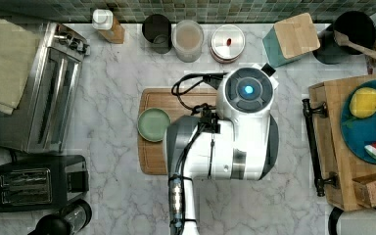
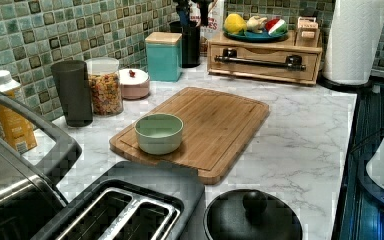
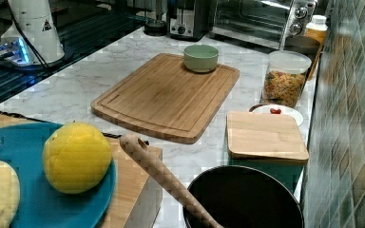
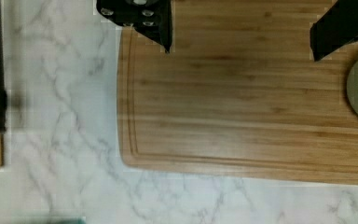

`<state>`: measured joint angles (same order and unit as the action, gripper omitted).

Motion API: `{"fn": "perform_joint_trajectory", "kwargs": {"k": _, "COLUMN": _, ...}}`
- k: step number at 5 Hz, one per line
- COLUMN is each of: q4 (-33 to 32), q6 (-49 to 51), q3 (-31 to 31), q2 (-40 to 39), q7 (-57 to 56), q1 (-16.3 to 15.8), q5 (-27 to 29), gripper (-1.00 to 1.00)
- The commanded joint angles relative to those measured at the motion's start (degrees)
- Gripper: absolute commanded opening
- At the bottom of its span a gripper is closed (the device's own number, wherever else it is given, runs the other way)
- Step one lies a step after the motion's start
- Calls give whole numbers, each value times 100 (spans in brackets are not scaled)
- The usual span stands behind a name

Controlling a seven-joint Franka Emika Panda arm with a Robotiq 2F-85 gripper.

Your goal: Open the drawer.

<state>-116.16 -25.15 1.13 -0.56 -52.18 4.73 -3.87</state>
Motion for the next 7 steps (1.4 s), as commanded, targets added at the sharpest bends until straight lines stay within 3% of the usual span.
{"fn": "perform_joint_trajectory", "kwargs": {"k": 1, "q4": -821, "q6": -976, "q3": 841, "q2": 264, "q7": -1787, "q1": 897, "q5": -25, "gripper": 100}}
{"fn": "perform_joint_trajectory", "kwargs": {"k": 2, "q4": -843, "q6": -1187, "q3": 1560, "q2": 155, "q7": -2363, "q1": 510, "q5": -184, "gripper": 100}}
{"fn": "perform_joint_trajectory", "kwargs": {"k": 4, "q4": -984, "q6": -1864, "q3": 1541, "q2": -75, "q7": -2943, "q1": 870, "q5": -545, "gripper": 100}}
{"fn": "perform_joint_trajectory", "kwargs": {"k": 5, "q4": -1404, "q6": -2373, "q3": 1534, "q2": 31, "q7": -2791, "q1": 905, "q5": -628, "gripper": 100}}
{"fn": "perform_joint_trajectory", "kwargs": {"k": 6, "q4": -1706, "q6": -2725, "q3": 1755, "q2": 116, "q7": -2592, "q1": 634, "q5": -655, "gripper": 100}}
{"fn": "perform_joint_trajectory", "kwargs": {"k": 7, "q4": -1785, "q6": -2968, "q3": 1577, "q2": 35, "q7": -2307, "q1": 792, "q5": -963, "gripper": 100}}
